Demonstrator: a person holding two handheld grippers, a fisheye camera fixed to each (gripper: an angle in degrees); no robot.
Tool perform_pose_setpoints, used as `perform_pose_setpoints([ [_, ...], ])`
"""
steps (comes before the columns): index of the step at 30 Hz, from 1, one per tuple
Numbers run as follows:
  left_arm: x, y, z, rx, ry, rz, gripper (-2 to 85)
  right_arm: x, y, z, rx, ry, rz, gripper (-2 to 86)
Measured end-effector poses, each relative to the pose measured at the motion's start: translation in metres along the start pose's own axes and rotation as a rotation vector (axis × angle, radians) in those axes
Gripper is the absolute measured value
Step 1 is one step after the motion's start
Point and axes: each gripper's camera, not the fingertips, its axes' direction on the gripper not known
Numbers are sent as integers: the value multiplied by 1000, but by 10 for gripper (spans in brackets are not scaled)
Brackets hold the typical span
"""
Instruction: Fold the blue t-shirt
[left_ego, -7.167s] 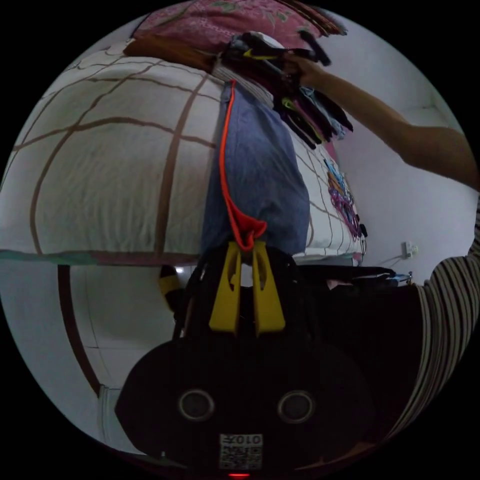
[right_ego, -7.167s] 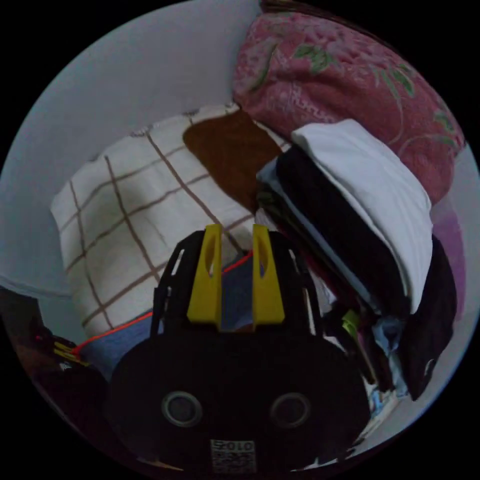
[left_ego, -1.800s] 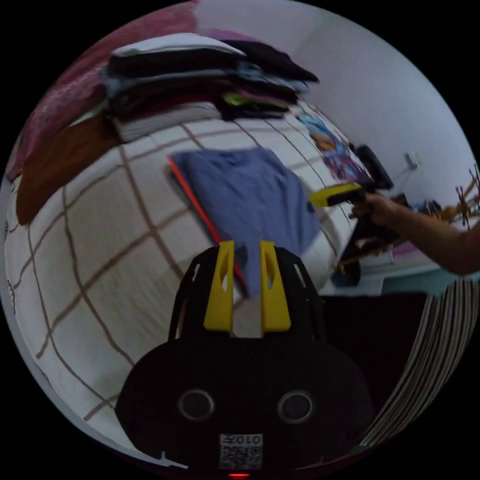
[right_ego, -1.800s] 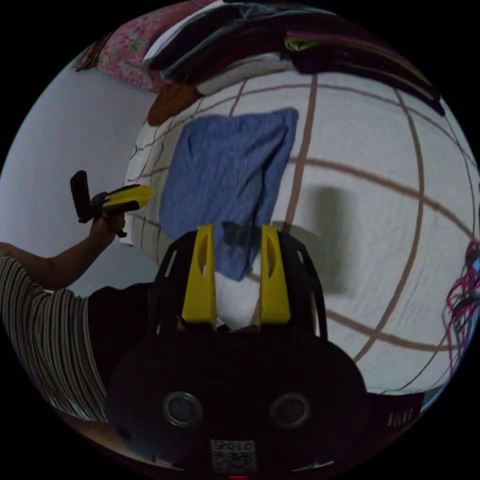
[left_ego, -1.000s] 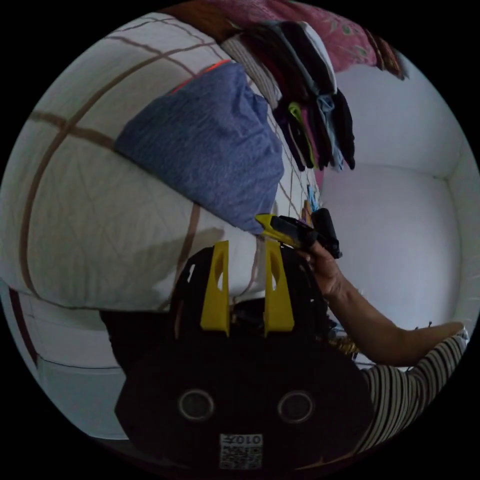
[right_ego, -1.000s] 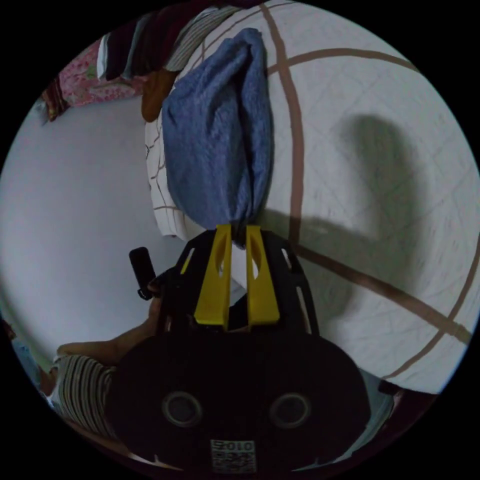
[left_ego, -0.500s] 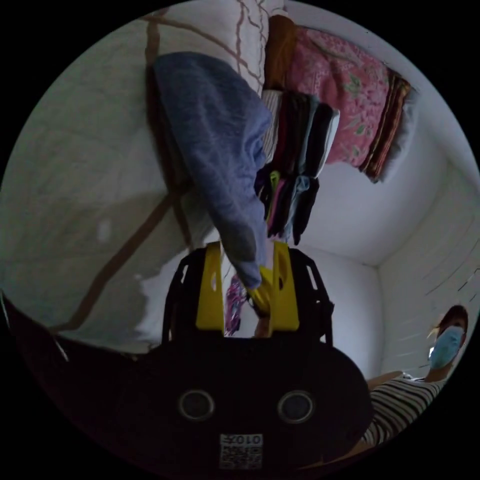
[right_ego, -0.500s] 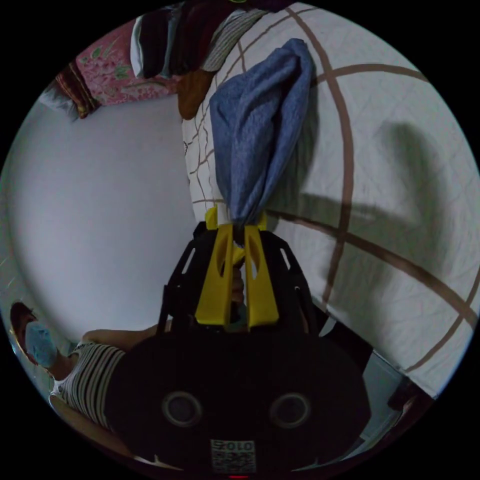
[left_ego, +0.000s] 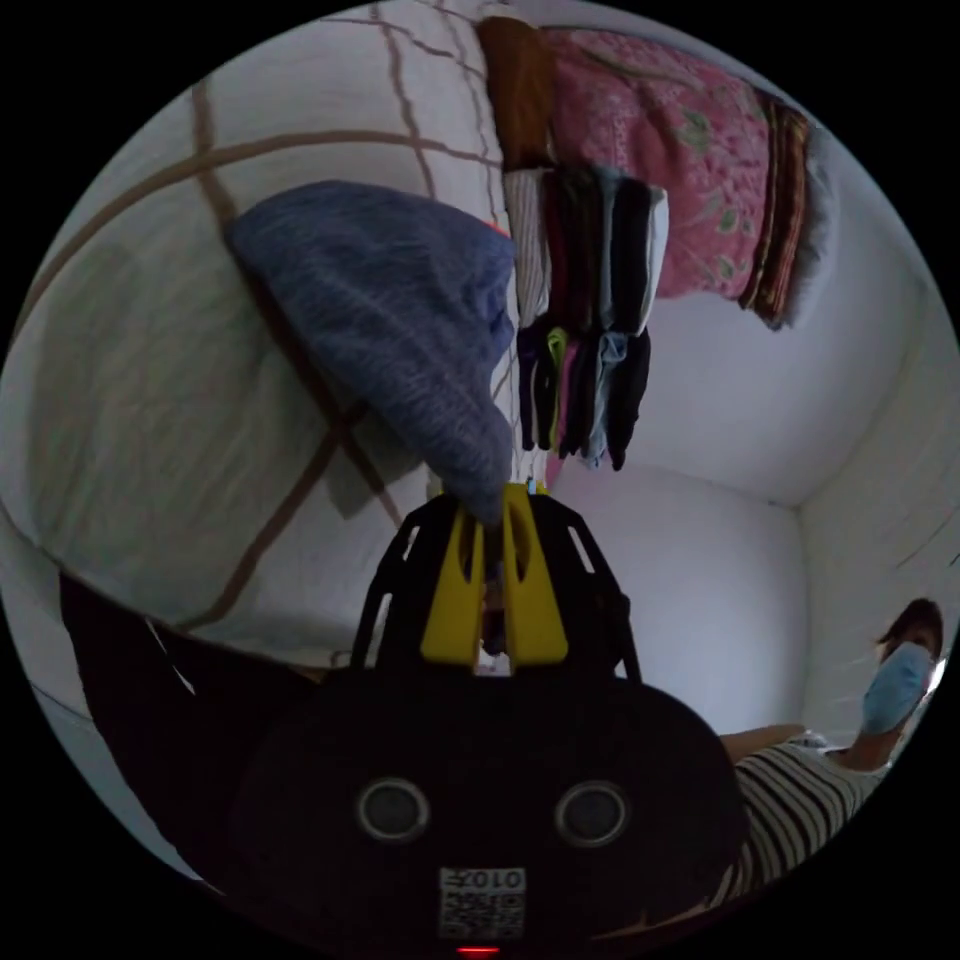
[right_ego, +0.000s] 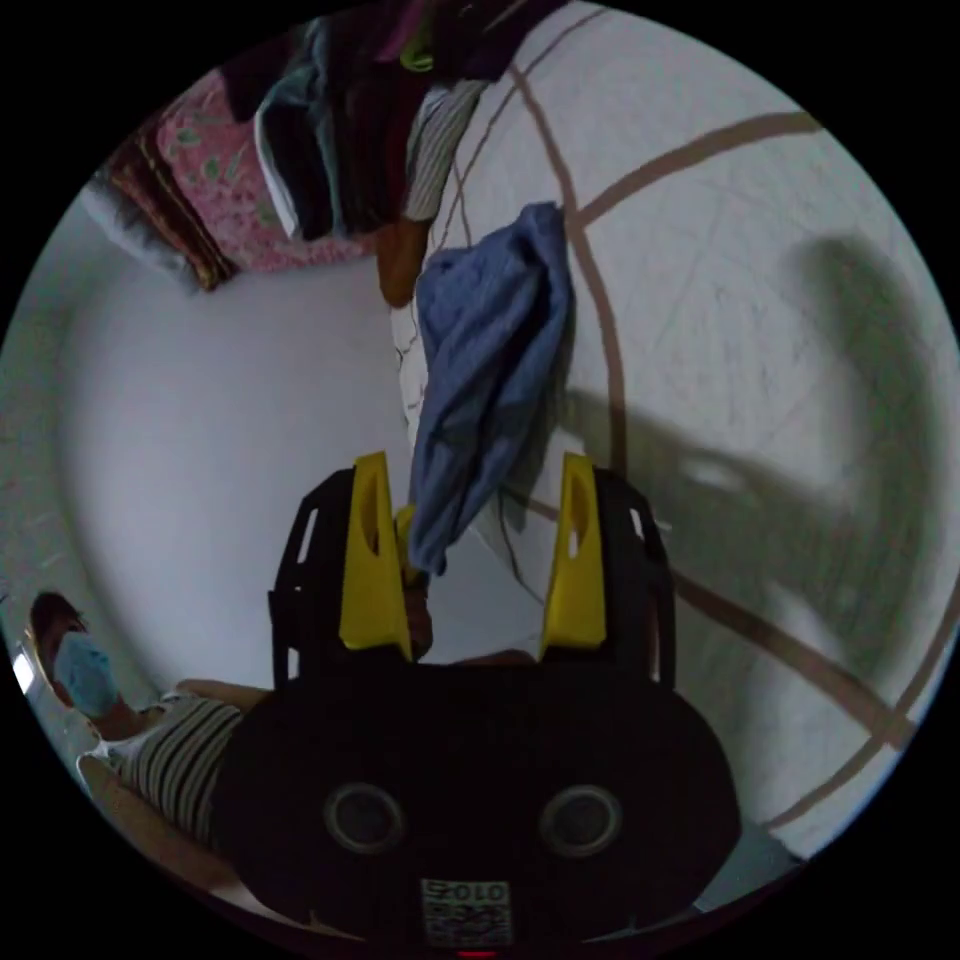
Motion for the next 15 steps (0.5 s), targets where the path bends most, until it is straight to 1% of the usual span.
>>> perform_pose_setpoints([
  [1,1,1,-7,12,17,-24,64,5,-5,2,32,-51,14,200],
  [6,21,-3,-27,20,15,-34,62,11,-22,14,90,-96,68,187],
  [11,52,-17,-45,36,39,-21,63,-7,-25,30,58,-64,59,181],
  [15,71,-26,-54,22,28,-11,63,-13,-34,36,127,-118,113,172],
])
